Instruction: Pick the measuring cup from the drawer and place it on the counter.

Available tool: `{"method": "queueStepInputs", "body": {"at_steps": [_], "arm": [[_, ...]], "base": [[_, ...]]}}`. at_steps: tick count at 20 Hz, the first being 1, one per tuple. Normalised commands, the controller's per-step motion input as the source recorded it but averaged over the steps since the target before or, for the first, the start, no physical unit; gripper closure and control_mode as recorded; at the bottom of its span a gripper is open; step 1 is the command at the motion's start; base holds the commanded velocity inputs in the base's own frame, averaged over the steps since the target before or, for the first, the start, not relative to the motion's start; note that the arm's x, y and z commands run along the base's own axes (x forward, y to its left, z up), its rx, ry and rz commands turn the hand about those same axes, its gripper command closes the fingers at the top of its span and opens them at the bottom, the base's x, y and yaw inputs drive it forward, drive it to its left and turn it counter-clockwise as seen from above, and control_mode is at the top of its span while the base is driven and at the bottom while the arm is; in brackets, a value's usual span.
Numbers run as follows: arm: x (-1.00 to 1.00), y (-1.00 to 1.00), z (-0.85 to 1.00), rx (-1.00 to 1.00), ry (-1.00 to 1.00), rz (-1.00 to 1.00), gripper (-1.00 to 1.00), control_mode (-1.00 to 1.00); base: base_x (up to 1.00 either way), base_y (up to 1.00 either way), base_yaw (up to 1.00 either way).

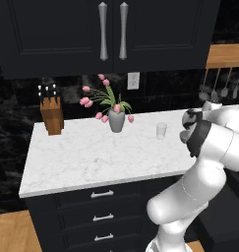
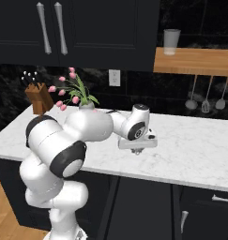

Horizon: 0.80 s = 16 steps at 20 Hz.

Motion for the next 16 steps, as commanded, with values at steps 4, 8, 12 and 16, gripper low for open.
{"method": "queueStepInputs", "body": {"at_steps": [4, 8, 12, 16], "arm": [[0.65, 0.04, -0.42, 0.0, 0.01, 0.0, 1.0, -1.0], [0.44, 0.0, -0.21, 0.0, 0.03, 0.0, 1.0, -1.0], [0.32, 0.0, -0.19, 0.0, 0.05, 0.0, 1.0, -1.0], [0.2, 0.0, -0.12, 0.0, 0.02, 0.0, -1.0, -1.0]], "base": [[0.0, 0.0, 0.0], [0.0, 0.0, 0.0], [0.0, 0.0, 0.0], [0.0, 0.0, 0.0]]}}
